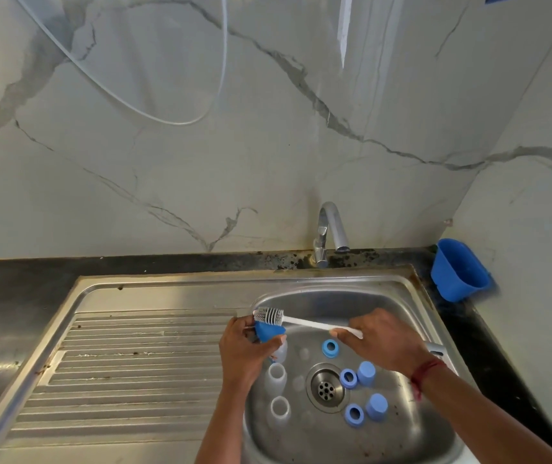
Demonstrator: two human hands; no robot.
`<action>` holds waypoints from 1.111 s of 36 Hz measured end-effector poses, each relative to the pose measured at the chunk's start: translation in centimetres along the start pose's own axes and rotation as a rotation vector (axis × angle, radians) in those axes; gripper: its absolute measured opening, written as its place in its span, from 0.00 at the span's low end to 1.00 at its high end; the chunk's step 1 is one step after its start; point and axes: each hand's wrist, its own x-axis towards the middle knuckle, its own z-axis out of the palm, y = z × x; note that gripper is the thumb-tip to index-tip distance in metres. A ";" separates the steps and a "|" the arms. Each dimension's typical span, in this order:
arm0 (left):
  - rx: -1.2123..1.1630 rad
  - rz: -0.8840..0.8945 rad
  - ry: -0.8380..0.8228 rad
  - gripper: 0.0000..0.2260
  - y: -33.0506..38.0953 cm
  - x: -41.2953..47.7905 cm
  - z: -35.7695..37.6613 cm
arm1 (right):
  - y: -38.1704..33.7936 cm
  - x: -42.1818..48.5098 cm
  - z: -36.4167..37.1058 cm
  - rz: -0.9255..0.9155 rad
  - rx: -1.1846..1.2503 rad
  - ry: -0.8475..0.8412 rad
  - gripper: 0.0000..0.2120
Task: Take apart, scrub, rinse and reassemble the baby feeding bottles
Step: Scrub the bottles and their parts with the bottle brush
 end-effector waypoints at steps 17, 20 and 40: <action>-0.192 -0.058 0.057 0.22 2.5 -0.7 -0.4 | -0.2 -1.2 1.8 0.120 0.305 0.048 0.28; -0.199 -0.054 0.070 0.24 2.6 -0.2 -0.9 | -0.1 -1.7 2.1 0.131 0.377 0.078 0.31; -0.447 -0.073 0.025 0.21 4.7 -6.5 -0.7 | -2.1 -7.9 2.1 0.162 0.468 0.191 0.29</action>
